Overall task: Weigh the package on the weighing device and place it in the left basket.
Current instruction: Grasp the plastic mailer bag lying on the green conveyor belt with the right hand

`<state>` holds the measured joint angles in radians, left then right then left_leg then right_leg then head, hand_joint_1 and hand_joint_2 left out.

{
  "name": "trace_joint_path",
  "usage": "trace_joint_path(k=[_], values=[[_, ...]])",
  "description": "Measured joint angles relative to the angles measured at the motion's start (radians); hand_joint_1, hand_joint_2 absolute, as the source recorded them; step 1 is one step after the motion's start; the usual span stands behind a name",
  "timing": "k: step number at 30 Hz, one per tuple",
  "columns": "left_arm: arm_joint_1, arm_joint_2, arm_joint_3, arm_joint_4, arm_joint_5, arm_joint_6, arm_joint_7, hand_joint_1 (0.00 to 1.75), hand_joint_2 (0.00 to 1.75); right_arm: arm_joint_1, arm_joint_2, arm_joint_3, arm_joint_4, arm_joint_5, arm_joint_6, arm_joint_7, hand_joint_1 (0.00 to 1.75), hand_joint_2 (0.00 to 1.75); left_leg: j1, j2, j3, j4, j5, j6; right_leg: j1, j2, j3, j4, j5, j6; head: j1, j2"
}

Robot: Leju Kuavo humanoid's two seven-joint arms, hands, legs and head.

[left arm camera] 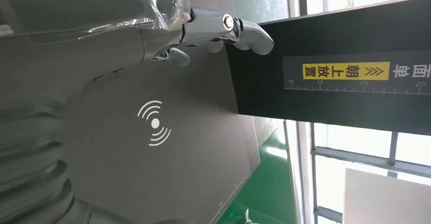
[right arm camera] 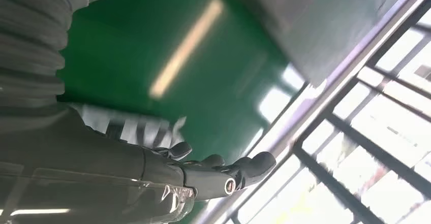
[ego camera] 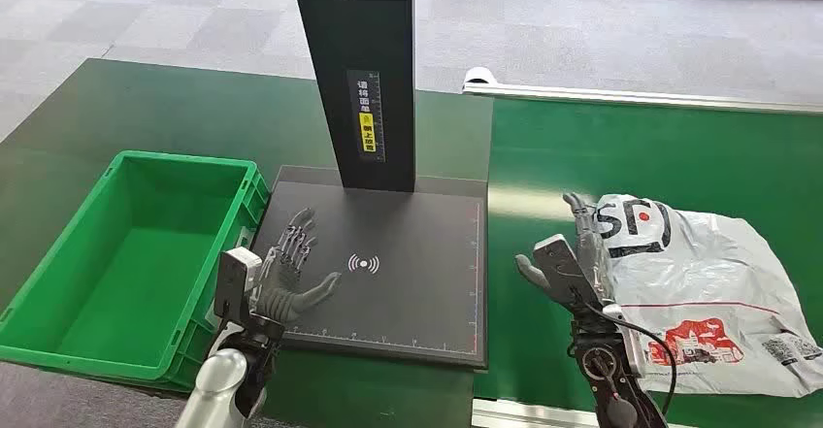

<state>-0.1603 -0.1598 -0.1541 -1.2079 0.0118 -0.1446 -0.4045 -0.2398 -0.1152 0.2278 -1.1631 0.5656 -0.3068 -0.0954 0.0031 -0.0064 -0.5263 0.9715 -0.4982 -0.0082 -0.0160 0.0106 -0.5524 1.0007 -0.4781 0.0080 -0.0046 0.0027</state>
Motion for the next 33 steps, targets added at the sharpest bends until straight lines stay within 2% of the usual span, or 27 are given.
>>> trace_joint_path(k=[2,6,11,14,20,25,29,33], values=[[0.000,0.000,0.000,-0.002,-0.002,-0.002,0.003,0.00,1.75,0.000,-0.006,-0.026,0.003,0.014,-0.013,0.008,0.00,1.75,0.000,0.000,0.000,0.000,0.000,0.000,0.000,0.000,0.000,0.000,0.000,0.000,0.000,0.000],[0.000,-0.001,0.000,-0.005,-0.017,-0.011,0.011,0.00,1.75,-0.001,-0.027,-0.160,0.029,0.053,-0.057,0.023,0.00,1.75,0.000,-0.001,-0.001,0.000,0.000,0.000,0.000,0.000,0.000,0.000,0.000,0.000,0.000,0.000],[0.000,-0.006,0.001,-0.006,-0.024,-0.014,0.013,0.00,1.75,-0.006,-0.035,-0.334,0.071,0.046,-0.060,0.007,0.00,1.75,0.000,-0.001,-0.001,0.000,0.000,0.000,0.000,-0.001,0.000,0.000,0.000,0.000,0.000,0.000],[0.000,-0.008,0.001,-0.006,-0.024,-0.014,0.013,0.00,1.75,-0.009,-0.035,-0.391,0.084,0.046,-0.059,0.002,0.00,1.75,0.000,0.000,-0.001,0.000,0.000,0.000,0.000,0.000,-0.001,0.000,0.000,0.000,0.000,0.000],[0.000,-0.012,0.004,-0.004,-0.033,-0.011,0.008,0.00,1.75,-0.040,-0.028,-0.458,0.122,0.117,-0.060,-0.008,0.00,1.75,0.000,0.000,-0.002,0.000,0.000,0.000,0.000,0.000,-0.001,0.000,0.000,0.000,0.000,0.000],[0.002,-0.017,0.008,-0.004,-0.041,-0.013,0.006,0.00,1.75,-0.073,-0.016,-0.476,0.160,0.195,-0.060,0.008,0.00,1.75,0.000,0.000,-0.002,0.000,0.000,0.000,0.000,-0.001,-0.001,0.000,0.000,0.000,0.000,0.000],[0.002,-0.019,0.011,-0.004,-0.045,-0.019,0.008,0.00,1.75,-0.079,-0.011,-0.473,0.184,0.350,-0.062,0.096,0.00,1.75,0.000,-0.001,-0.002,0.000,0.000,0.000,0.000,-0.001,-0.001,0.000,0.000,0.000,0.000,0.000],[0.002,-0.018,0.014,-0.004,-0.050,-0.029,0.008,0.00,1.75,-0.082,-0.017,-0.466,0.229,0.535,0.063,0.199,0.00,1.75,0.000,-0.001,-0.002,0.000,0.000,0.000,0.000,-0.001,-0.001,0.000,0.000,0.000,0.000,0.000]])
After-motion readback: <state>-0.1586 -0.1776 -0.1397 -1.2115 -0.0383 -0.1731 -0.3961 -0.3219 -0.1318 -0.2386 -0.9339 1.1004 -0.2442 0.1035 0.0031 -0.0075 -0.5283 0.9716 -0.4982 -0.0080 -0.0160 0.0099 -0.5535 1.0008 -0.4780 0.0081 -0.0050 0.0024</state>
